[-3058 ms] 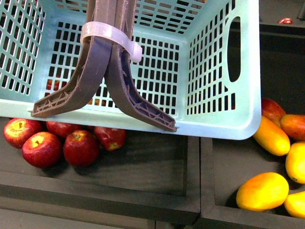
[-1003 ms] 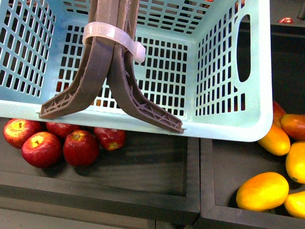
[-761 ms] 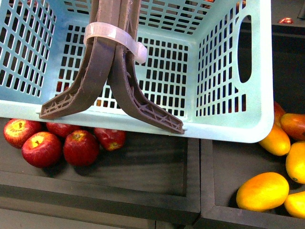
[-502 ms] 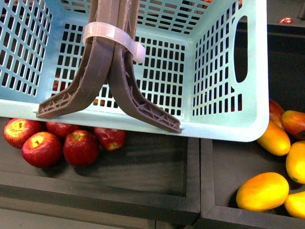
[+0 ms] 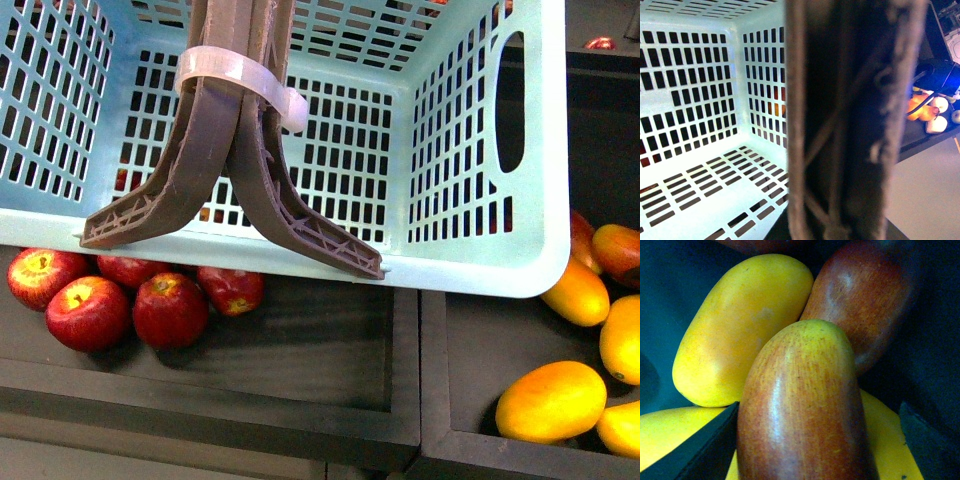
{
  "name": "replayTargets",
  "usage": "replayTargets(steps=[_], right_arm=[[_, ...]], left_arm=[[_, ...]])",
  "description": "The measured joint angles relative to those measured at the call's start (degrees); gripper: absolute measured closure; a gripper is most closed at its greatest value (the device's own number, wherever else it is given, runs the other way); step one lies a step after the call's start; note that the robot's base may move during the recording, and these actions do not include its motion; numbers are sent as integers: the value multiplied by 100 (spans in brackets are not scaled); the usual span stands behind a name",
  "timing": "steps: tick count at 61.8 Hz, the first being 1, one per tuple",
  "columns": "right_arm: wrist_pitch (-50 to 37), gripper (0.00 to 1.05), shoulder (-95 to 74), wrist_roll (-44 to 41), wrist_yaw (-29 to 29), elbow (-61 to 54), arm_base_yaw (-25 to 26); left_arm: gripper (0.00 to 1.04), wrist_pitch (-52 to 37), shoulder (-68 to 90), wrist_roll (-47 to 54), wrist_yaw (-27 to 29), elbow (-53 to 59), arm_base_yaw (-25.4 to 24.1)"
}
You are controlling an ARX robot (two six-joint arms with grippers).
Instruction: Pick mango and avocado into basket
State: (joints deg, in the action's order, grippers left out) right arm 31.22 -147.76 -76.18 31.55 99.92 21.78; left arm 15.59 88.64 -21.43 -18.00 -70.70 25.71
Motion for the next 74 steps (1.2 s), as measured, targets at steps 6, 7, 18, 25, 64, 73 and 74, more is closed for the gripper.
replayTargets(steps=[6,7,18,25,64,73,74], right_arm=[[-15,31,0,2,-2,-2,4],[-17,32,0,4,-4,-2,4],[-35,42,0,17,2,-2,13],[-55,43,0,46,24,-2,17],[-1266,43,1161,1893,1681,-413,90],[-1939,43,2098,2771,2319,-800,74],[-1989,43,2155,2824,2356,-828,70]], left_arm=[[99,0,0,0,2,0,0],[99,0,0,0,0,0,0],[99,0,0,0,0,0,-2],[99,0,0,-2,0,0,0],[99,0,0,-2,0,0,0],[99,0,0,-2,-2,0,0],[99,0,0,0,-2,0,0]])
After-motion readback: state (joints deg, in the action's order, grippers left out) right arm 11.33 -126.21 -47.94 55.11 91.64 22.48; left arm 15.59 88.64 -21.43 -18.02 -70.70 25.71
